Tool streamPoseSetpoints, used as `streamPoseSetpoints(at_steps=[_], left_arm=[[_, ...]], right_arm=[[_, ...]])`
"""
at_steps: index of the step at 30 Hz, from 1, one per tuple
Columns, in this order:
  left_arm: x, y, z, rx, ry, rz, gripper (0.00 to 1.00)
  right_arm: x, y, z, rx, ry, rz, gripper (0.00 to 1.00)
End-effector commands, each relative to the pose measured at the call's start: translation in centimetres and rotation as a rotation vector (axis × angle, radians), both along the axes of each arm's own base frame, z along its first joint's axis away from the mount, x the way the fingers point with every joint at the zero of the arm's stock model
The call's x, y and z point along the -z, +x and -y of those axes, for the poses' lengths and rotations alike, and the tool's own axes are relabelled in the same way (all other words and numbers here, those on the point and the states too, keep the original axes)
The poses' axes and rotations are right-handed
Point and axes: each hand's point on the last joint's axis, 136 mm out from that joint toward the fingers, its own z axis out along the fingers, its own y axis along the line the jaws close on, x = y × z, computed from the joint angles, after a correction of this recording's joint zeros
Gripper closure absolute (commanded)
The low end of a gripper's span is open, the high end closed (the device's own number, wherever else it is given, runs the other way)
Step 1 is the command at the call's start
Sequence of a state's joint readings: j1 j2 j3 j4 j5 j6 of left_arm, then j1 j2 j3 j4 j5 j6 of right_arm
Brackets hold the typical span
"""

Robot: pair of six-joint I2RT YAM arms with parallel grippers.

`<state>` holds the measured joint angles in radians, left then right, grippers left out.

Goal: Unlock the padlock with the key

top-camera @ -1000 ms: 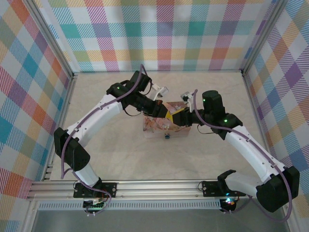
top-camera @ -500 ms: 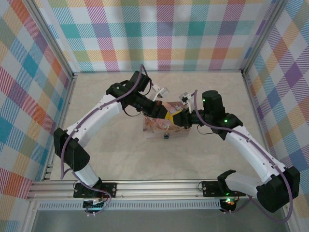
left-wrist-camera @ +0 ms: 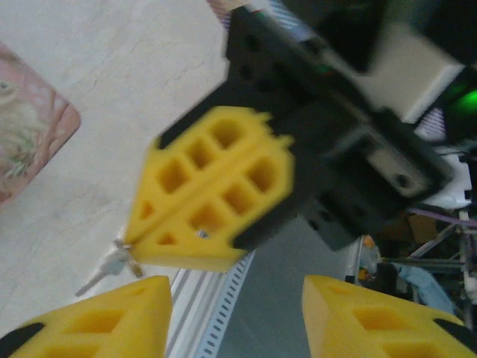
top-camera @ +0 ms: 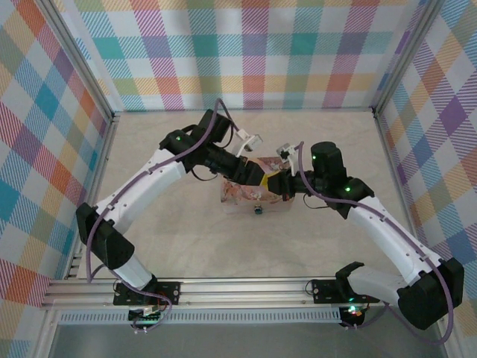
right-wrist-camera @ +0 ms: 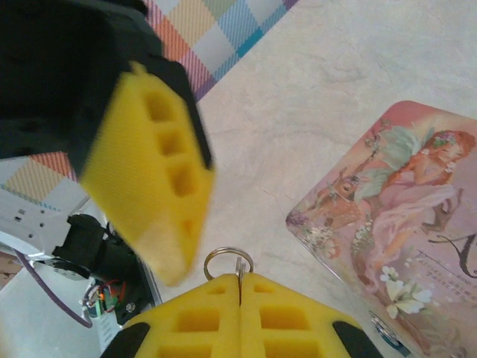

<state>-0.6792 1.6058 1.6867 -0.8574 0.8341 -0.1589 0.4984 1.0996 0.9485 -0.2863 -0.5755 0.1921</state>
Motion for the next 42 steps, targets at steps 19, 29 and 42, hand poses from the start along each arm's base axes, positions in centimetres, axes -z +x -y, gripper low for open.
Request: streamPoseSetpoints(at_steps=[19, 29, 42], left_arm=[[-2.9, 4.6, -5.0, -0.514, -0.349, 0.172, 0.29], [-5.2, 1.5, -2.8, -0.35, -0.536, 0.177, 0.41], [-5.0, 0.6, -1.5, -0.285, -0.532, 0.164, 0.49]], right_arm=[[-6.7, -0.5, 0.7, 0.132, 0.379, -0.008, 1.0], [-7.4, -1.2, -0.1, 0.062, 0.518, -0.071, 1.0], [-8.6, -1.5, 0.4, 0.071, 0.587, -0.045, 1.0]])
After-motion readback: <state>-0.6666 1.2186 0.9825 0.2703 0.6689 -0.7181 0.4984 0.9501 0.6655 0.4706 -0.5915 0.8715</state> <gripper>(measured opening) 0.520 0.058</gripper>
